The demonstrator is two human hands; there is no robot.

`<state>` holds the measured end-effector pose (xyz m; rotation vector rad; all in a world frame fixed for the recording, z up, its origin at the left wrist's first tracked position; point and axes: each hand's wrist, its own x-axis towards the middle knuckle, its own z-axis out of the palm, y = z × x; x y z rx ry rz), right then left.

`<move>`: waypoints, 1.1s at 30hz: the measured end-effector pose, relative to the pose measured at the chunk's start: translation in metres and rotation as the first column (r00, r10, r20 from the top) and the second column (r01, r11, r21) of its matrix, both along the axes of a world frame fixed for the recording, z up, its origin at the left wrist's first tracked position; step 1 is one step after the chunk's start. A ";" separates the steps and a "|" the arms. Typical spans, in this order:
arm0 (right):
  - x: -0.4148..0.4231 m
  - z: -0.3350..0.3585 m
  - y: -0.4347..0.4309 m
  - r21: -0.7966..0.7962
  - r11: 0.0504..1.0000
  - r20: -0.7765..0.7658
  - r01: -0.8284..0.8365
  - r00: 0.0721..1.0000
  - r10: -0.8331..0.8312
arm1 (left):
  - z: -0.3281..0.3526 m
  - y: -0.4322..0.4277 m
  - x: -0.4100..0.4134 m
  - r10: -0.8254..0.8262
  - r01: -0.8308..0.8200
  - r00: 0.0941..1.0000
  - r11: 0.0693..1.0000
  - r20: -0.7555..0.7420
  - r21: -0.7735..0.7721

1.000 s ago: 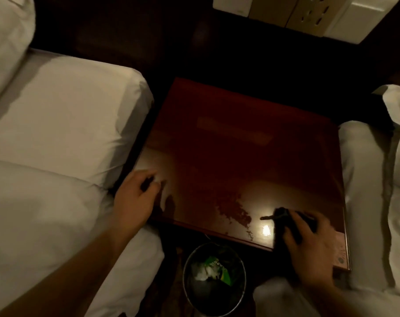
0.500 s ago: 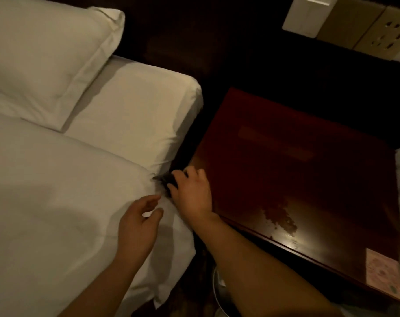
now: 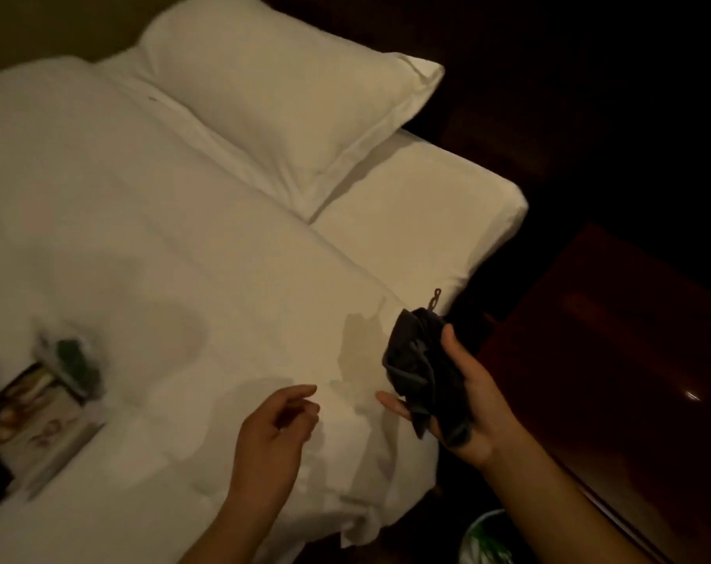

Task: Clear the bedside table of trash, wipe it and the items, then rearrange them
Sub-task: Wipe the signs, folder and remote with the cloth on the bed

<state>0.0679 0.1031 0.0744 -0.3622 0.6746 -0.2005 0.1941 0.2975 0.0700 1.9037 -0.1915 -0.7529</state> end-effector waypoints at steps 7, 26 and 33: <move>0.108 0.024 0.068 -0.128 0.967 -0.077 -0.220 0.974 0.212 | 0.009 0.117 0.074 0.330 -0.332 0.943 0.941 0.029 0.065; 0.286 0.008 0.209 -0.336 0.745 -0.272 -0.577 0.816 0.510 | -0.054 0.224 0.207 0.858 -0.797 0.510 0.500 -0.068 0.339; 0.313 0.007 0.234 -0.608 0.491 -0.446 -0.623 0.780 0.438 | -0.048 0.209 0.212 0.925 -0.891 0.341 0.375 -0.169 0.254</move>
